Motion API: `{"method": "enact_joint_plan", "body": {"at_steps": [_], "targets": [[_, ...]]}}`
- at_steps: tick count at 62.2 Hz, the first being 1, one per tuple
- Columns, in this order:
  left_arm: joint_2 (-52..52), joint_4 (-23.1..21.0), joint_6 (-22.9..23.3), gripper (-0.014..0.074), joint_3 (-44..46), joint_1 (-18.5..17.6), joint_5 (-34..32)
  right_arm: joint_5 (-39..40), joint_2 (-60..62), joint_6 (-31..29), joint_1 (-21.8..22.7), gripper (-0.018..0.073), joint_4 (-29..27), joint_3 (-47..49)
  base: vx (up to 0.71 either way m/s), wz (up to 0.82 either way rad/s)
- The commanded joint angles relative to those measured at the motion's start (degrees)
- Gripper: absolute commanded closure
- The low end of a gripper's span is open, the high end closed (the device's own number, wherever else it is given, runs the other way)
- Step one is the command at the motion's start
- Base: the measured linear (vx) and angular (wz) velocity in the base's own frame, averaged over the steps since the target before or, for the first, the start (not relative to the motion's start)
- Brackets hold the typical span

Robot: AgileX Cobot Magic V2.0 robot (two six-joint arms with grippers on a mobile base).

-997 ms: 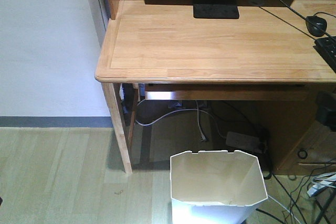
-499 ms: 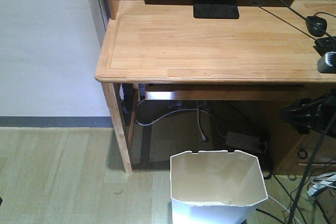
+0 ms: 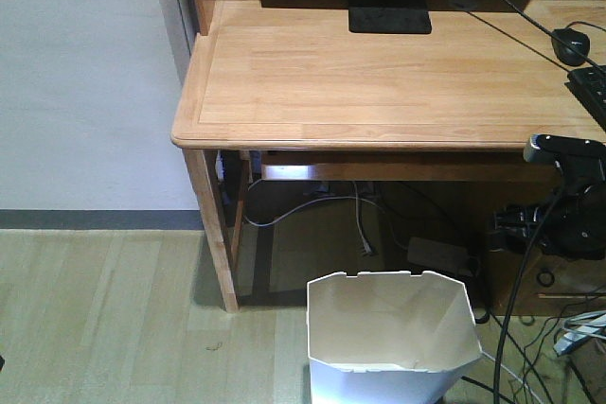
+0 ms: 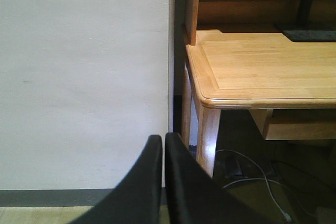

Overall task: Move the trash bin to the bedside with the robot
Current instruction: 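Lower the right gripper down over the rim of the white bin, then close the right gripper on the bin rim and lift it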

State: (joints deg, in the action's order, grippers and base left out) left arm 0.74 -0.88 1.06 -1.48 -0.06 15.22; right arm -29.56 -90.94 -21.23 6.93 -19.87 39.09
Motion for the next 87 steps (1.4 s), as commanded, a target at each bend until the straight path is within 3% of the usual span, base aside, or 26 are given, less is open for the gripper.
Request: {"method": "enact_joint_plan", "body": {"at_steps": [1,12,33,62,87], "targets": [[0.83,-0.19,0.25,0.0603,-1.07,-0.11,-3.98,1.53,-4.74,-1.37,1.91,0.0005,-0.26,3.71,0.0,0.0],[0.83,-0.19,0.25,0.0603,-1.07,-0.11,-3.98,3.55,-14.9,-4.09,2.09,-0.0013,-0.49,7.32,0.0,0.0],[0.83,-0.19,0.25,0.0603,-1.07,-0.11,-3.98,16.01,-31.7,-11.27,2.09,-0.0012,-1.36,11.34,0.0,0.0],[0.83,-0.19,0.25,0.0603,-1.07,-0.11,-3.98,16.95,-57.62,-13.17,2.15,-0.0011,-1.24,27.7,0.0,0.0],[0.83,-0.19,0.25,0.0603,-1.07,-0.11,-3.98,11.71,-76.39,-13.12,2.15,-0.0001,-1.12,44.17,0.0,0.0]]}}
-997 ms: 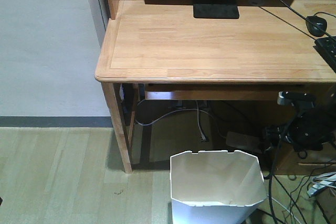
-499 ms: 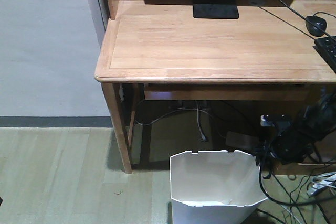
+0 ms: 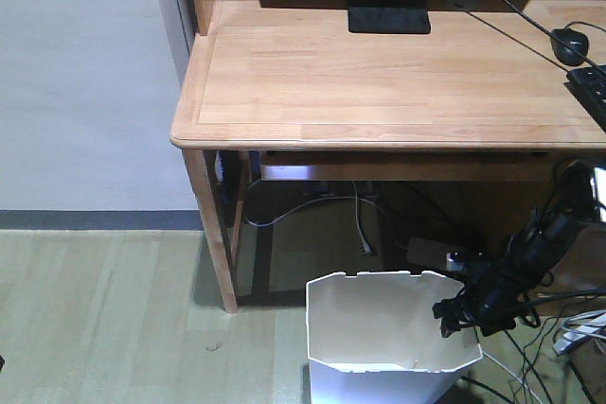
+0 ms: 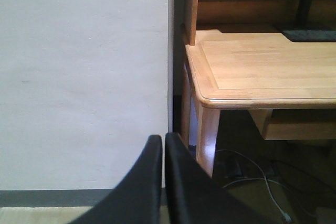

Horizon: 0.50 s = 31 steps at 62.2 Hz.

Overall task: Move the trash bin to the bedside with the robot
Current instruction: 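Close the right gripper on the bin rim and lift it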

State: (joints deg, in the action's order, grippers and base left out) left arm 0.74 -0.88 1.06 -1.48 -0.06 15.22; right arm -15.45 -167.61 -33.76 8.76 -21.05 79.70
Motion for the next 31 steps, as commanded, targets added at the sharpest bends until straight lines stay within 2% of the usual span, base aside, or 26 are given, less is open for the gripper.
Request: {"method": "enact_joint_plan", "body": {"at_steps": [1,11,17,23,29,31], "targets": [[0.83,-0.19,0.25,0.0603,-1.07,-0.11,-3.98,-2.75,-0.19,-0.51,0.31,0.0001,0.06,4.13,0.0,0.0],[0.83,-0.19,0.25,0.0603,-1.07,-0.11,-3.98,-4.24,-3.76,-0.21,0.31,0.0058,0.06,9.29,0.0,0.0],[0.83,-0.19,0.25,0.0603,-1.07,-0.11,-3.98,-5.14,-5.21,-0.19,0.31,0.0139,0.06,11.68,0.0,0.0],[0.83,-0.19,0.25,0.0603,-1.07,-0.11,-3.98,-5.73,-5.66,-0.19,0.31,0.0304,0.0,13.23,0.0,0.0],[0.83,-0.19,0.25,0.0603,-1.07,-0.11,-3.98,-5.73,-5.58,-0.19,0.31,0.0554,-0.07,13.29,0.0,0.0],[0.83,-0.19,0.25,0.0603,-1.07,-0.11,-3.98,-5.87,-5.46,-0.24,0.35,0.0576,-0.14,13.24,0.0,0.0]]}}
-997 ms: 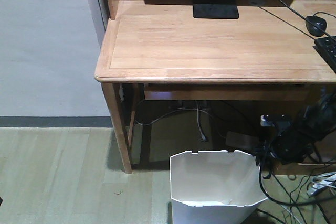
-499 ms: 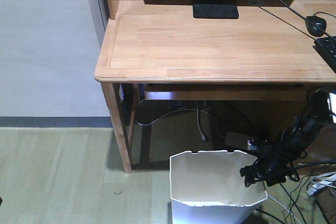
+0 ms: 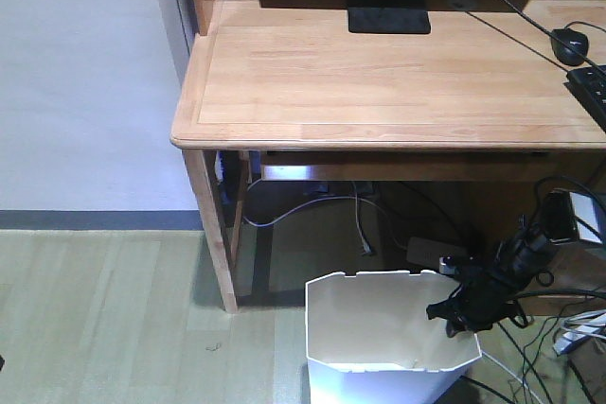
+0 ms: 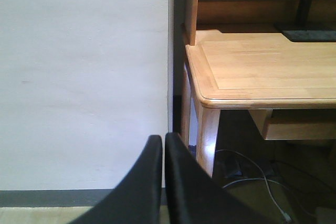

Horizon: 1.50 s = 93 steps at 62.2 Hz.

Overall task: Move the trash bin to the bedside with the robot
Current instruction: 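Close the right gripper on the bin rim and lift it, then hold the bin in the right gripper while the base turns toward the bed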

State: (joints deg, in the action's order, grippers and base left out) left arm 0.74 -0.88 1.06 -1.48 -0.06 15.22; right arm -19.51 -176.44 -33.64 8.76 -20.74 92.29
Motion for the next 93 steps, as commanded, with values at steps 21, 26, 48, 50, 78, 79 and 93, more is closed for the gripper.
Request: {"method": "enact_joint_plan", "body": {"at_steps": [21,26,48,50,78,79,93], "targets": [[0.83,-0.19,0.25,0.0603,-1.07,-0.11,-3.98,-8.96,9.6,-11.39,0.35,0.0567,-9.27,0.27,0.0,-0.01],[0.83,-0.19,0.25,0.0603,-1.07,-0.11,-3.98,-9.88,12.56,-16.76,0.35,0.0566,-14.88,-1.98,0.0,0.0],[0.83,-0.19,0.25,0.0603,-1.07,-0.11,-3.98,-4.42,31.36,-44.77,0.35,0.0565,-42.44,-24.07,0.0,0.0],[0.83,-0.19,0.25,0.0603,-1.07,-0.11,-3.98,-4.57,32.56,-45.74,0.35,0.0565,-43.49,-25.77,0.0,0.0],[0.83,-0.19,0.25,0.0603,-1.07,-0.11,-3.98,-8.81,49.4,-57.92,0.35,0.0565,-51.28,-43.62,0.0,0.0],[0.83,-0.19,0.25,0.0603,-1.07,-0.11,-3.98,-8.81,49.63,-58.04,0.35,0.0565,-51.65,-43.79,0.0,0.0],[0.83,-0.19,0.25,0.0603,-1.07,-0.11,-3.98,-9.66,50.15,-57.9,0.35,0.0565,-54.42,-44.18,0.0,0.0]]}}
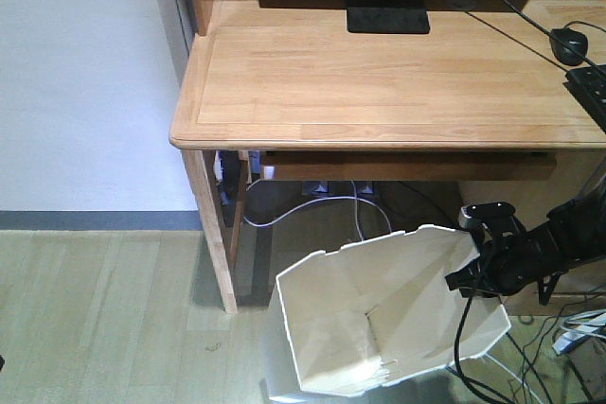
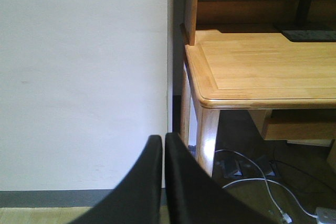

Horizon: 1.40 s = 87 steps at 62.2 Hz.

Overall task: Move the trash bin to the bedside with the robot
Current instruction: 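Hold the bin in the right gripper while the base turns toward the bed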

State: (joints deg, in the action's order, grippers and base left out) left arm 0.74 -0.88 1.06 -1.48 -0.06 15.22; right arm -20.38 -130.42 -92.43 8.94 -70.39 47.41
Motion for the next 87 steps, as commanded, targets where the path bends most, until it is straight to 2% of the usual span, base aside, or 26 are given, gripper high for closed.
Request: {"method": "enact_joint_plan", "body": {"at_steps": [1,58,87], "targets": [[0.83,-0.19,0.25,0.0603,-1.07,-0.11,-3.98,-9.03,4.13,0.89,0.18,0.0565,-4.72,0.69,0.0,0.0],[0.83,-0.19,0.25,0.0603,-1.07,-0.11,-3.98,-10.32,4.13,2.63,0.18,0.0565,-5.07,0.69,0.0,0.01],[0.83,-0.19,0.25,0.0603,-1.07,-0.11,-3.98,-10.32,4.13,2.63,0.18,0.0565,-5.07,0.69,-0.04,0.21]]}}
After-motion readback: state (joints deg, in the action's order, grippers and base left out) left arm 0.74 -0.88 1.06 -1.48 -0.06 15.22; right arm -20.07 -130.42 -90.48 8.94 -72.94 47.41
